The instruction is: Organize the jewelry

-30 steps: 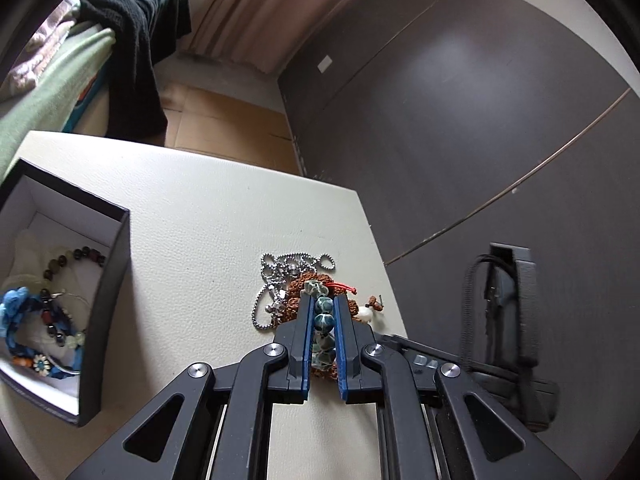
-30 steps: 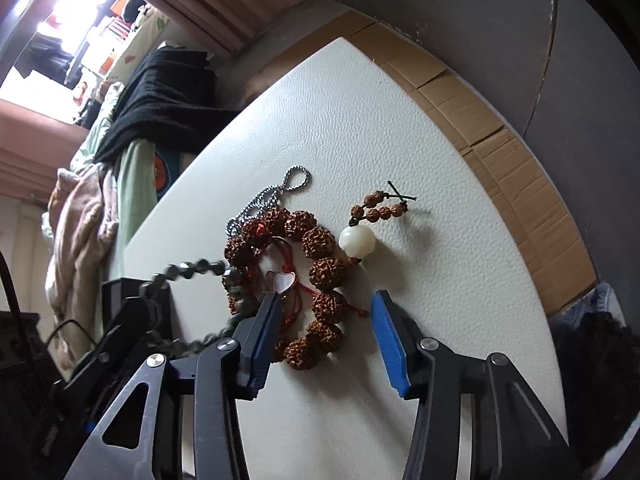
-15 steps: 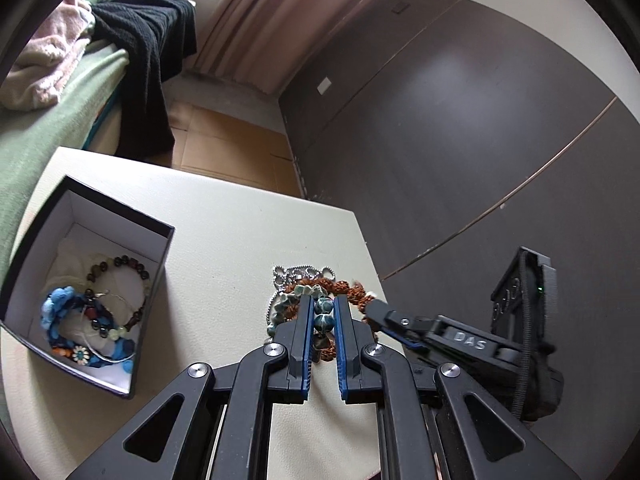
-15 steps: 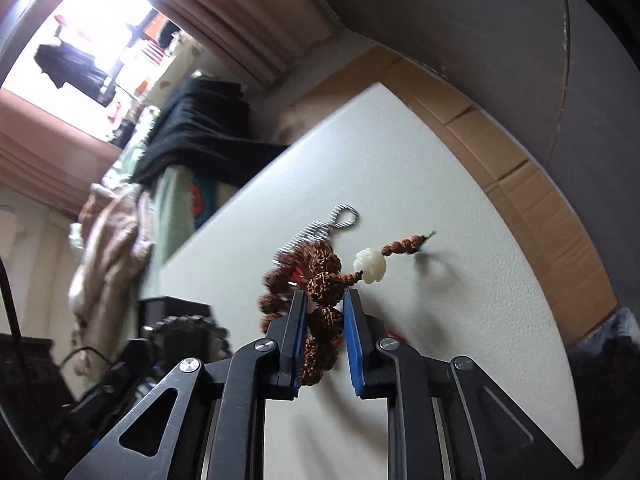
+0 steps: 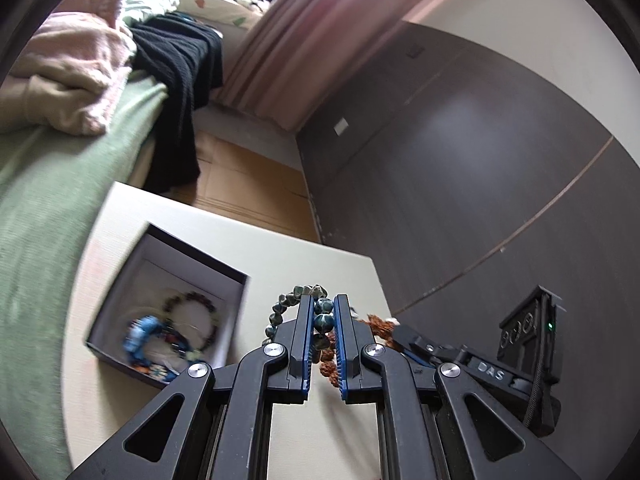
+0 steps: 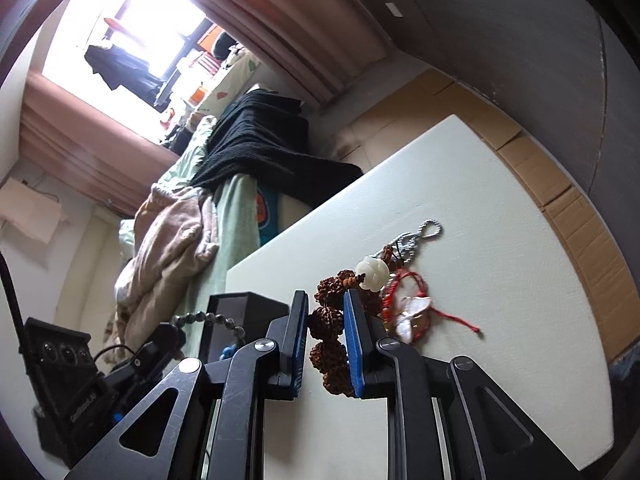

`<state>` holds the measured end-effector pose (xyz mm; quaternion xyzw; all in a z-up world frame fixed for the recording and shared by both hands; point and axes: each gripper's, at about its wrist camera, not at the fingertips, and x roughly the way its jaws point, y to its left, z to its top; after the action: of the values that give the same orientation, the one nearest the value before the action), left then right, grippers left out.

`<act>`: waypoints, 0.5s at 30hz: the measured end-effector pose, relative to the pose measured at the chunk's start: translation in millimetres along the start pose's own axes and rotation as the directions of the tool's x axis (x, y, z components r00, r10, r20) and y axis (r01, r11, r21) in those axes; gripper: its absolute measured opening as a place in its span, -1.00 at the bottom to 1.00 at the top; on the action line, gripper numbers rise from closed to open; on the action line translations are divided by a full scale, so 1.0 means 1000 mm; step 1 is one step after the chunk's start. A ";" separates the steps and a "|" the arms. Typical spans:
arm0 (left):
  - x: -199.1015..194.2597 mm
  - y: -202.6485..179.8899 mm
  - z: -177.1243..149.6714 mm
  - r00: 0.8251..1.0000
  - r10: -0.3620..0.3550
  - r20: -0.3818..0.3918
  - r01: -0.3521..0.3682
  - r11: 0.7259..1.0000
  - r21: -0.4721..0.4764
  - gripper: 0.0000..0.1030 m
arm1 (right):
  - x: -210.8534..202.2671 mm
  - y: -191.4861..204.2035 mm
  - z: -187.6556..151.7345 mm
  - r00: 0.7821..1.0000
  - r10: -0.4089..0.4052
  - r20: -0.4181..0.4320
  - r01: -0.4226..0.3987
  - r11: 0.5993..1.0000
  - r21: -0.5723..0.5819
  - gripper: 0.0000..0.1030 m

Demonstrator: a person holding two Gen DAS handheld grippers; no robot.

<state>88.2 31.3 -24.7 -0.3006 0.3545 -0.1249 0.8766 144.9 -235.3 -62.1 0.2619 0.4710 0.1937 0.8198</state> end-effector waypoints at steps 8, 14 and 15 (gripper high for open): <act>-0.012 0.028 0.014 0.999 0.036 0.031 -0.034 0.998 -0.058 -0.67 | 0.005 0.032 -0.010 0.998 0.066 0.003 -0.066 0.996 -0.061 -0.63; -0.034 0.038 0.021 0.990 0.052 0.134 -0.042 0.996 -0.080 0.66 | 0.009 0.048 -0.016 0.992 0.124 0.004 -0.123 0.989 -0.084 -0.62; -0.037 0.041 0.022 0.989 0.053 0.138 -0.041 0.995 -0.086 0.66 | 0.010 0.051 -0.017 0.991 0.135 0.005 -0.134 0.987 -0.088 -0.62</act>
<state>77.5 89.0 -16.9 -0.3365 0.3037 -0.0679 0.8888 131.7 -185.0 -44.4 0.2579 0.4389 0.2678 0.8180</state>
